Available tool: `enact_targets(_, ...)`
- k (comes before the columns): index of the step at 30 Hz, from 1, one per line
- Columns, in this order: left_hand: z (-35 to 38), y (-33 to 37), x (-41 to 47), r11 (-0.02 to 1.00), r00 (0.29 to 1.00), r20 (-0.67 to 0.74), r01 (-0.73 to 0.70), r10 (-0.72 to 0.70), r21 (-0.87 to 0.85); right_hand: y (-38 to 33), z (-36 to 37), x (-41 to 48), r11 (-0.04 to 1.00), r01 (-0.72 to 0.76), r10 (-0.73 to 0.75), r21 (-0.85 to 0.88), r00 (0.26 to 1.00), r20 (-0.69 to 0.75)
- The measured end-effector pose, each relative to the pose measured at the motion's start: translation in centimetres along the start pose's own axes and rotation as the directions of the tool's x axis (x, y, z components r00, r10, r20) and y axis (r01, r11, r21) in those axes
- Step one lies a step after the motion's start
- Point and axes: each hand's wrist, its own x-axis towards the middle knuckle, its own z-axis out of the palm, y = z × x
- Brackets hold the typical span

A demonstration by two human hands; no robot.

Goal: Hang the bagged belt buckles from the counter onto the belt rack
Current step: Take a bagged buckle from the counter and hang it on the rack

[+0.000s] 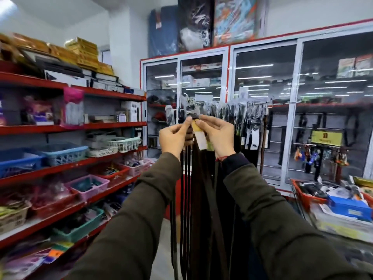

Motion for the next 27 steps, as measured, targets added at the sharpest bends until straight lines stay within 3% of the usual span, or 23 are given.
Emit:
enact_targets(7, -0.6, 1.8, 4.2, 0.999, 0.999, 0.043, 0.027, -0.026, -0.043, -0.3, 2.3, 3.7, 0.996, 0.048, -0.052, -0.075, 0.998, -0.044)
enact_targets(14, -1.1, 0.7, 5.8, 0.983, 0.981, 0.088, 0.178, -0.173, -0.043, 0.7, 2.8, 3.6, 0.995, -0.025, 0.02, -0.095, 0.998, -0.056)
enact_targets(19, -0.2, -0.9, 7.3, 0.965, 0.959, 0.114, 0.257, -0.261, 0.051, 3.2, 2.3, 5.3, 0.987, -0.086, 0.066, -0.133, 0.987, -0.15)
enact_targets(23, 1.5, -2.4, 8.8, 0.966, 0.96, 0.125, 0.238, -0.25, 0.106, 4.3, 1.5, 6.9, 0.963, -0.064, 0.012, -0.261, 0.98, -0.197)
enact_targets(27, 2.7, -4.8, 9.4, 0.968, 0.984, 0.081, 0.136, -0.156, 0.212, 5.3, 0.7, 7.0, 0.921, -0.008, -0.046, -0.389, 0.991, -0.129)
